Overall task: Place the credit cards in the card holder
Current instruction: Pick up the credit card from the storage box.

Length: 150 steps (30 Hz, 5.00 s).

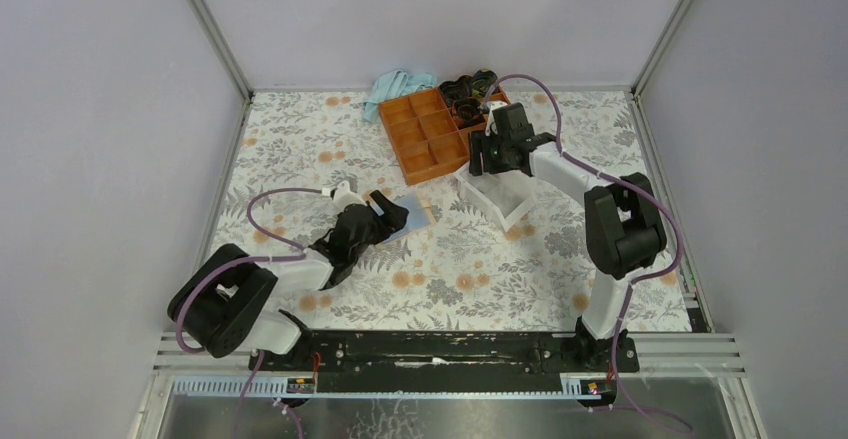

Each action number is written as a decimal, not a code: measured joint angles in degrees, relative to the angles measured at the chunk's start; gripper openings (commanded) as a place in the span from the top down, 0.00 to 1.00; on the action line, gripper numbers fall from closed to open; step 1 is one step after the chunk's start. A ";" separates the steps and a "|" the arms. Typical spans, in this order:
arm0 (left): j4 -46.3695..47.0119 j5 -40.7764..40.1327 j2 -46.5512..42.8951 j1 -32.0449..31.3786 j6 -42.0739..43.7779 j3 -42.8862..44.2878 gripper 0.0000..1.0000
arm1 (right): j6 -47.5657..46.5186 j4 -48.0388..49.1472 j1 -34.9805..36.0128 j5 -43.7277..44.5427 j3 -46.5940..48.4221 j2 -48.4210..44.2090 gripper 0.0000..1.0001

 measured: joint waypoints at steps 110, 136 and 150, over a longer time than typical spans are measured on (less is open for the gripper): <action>5.22 5.51 -7.69 1.16 -2.01 -2.21 0.16 | 6.05 6.91 2.38 8.90 -15.91 -32.57 1.00; 31.93 20.41 -14.80 -1.55 -7.28 -12.35 0.15 | 37.24 44.28 21.68 10.12 -42.64 -43.85 1.00; 42.75 21.77 -9.64 -1.81 -7.98 -12.76 0.17 | 46.21 56.70 24.26 13.62 -47.67 -43.60 1.00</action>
